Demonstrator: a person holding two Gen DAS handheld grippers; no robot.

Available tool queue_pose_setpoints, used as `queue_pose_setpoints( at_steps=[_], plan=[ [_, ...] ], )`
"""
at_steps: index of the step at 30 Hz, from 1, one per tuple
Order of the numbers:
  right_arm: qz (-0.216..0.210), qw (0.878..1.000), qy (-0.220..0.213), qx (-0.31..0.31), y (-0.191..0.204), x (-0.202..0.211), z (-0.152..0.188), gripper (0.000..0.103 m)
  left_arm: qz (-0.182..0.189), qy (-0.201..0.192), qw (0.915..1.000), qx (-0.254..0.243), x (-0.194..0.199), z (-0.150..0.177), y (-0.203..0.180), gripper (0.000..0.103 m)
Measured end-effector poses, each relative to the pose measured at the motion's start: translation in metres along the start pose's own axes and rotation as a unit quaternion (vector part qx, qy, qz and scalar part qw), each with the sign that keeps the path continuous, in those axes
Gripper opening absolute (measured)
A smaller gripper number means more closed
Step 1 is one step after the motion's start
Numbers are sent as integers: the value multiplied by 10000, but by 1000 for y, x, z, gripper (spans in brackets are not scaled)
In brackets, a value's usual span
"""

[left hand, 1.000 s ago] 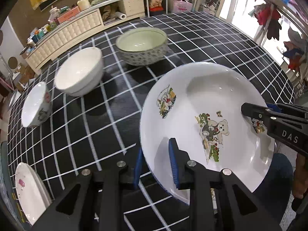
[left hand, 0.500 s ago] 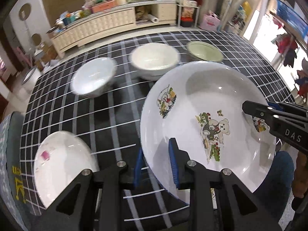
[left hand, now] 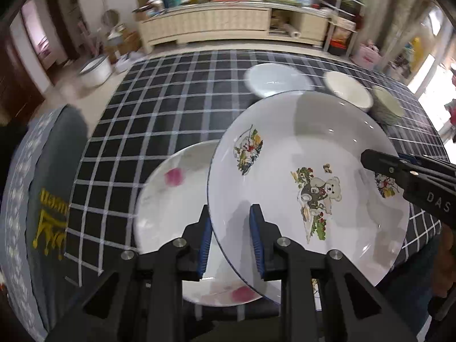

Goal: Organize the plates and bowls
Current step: 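Lower the bear-print plate over the pink-flower plate stack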

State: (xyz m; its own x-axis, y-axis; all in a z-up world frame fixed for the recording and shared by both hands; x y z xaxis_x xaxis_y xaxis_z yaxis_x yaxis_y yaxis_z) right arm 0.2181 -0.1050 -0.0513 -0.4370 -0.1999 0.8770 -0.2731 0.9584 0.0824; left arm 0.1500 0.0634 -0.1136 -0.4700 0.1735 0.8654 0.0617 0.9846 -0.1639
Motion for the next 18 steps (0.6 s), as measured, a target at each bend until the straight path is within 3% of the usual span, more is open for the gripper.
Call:
queue_pose_setpoints(
  at_steps=[8,18],
  plan=[
    [-163,9997,144,134,38,-27,4,29,-257,72,9994,201,5,17,45,24],
    [-186,9986,336,369,57,-44,10,29,-447,337,9977,384,-19,26,65,23]
  ],
)
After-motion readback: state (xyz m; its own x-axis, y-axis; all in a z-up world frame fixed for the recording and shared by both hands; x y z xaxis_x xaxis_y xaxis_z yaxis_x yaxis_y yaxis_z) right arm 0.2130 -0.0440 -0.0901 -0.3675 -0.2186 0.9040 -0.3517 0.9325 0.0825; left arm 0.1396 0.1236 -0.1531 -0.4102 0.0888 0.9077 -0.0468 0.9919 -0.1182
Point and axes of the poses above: each gripper's, at about its wrist camera, not at the fingertips, and x roughly against the way its jaws point, y to its left, z to its underside, the point moved 2 cm from there along -x, roughly the way its jaws point, and after that the axes turned 11 degrees about z, right-handed, at the moved point
